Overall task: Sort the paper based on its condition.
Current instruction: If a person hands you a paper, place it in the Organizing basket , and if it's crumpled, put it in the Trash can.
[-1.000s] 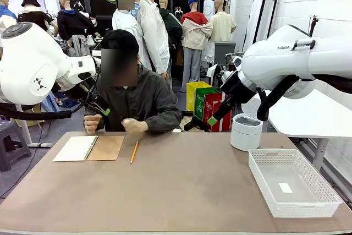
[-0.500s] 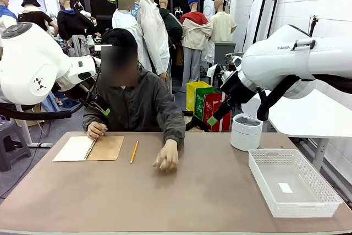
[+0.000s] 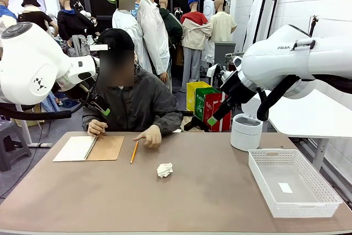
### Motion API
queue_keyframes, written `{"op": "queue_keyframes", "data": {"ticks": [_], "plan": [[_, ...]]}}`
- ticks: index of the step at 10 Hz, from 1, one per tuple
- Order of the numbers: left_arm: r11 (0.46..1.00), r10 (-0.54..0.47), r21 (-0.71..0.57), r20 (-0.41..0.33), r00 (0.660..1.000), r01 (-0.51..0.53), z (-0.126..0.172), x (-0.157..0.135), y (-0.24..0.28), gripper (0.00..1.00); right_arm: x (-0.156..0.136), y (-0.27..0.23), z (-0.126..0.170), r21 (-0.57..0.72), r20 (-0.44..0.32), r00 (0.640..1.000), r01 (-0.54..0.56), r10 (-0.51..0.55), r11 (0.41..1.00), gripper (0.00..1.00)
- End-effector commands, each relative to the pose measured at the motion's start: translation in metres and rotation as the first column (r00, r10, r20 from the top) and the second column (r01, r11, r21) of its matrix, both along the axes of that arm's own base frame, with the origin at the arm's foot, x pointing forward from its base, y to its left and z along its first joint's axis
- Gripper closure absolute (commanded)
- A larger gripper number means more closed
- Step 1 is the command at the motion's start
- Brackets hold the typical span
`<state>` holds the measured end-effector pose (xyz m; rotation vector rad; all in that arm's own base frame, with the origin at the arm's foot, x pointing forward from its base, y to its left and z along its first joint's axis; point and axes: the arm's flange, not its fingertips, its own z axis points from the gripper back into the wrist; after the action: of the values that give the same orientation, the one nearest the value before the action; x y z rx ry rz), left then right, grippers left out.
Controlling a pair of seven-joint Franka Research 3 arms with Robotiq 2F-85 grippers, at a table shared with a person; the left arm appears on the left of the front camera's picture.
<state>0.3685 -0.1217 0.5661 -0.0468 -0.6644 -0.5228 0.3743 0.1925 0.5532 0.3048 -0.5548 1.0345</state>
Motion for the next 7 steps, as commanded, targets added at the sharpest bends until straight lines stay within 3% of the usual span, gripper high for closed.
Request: {"op": "queue_keyframes", "data": {"ticks": [1,7], "plan": [[1.0,0.002,-0.001,-0.006,1.0,-0.002,0.001,0.0,0.0012,0.0,0.0001,-0.0001,0.0005,-0.002,0.002,1.0,-0.001,0.001,1.0,0.0],[1.0,0.002,-0.001,-0.006,1.0,-0.002,0.001,0.0,0.0012,0.0,0.0001,-0.0001,0.0005,-0.002,0.002,1.0,-0.001,0.001,1.0,0.0]]}}
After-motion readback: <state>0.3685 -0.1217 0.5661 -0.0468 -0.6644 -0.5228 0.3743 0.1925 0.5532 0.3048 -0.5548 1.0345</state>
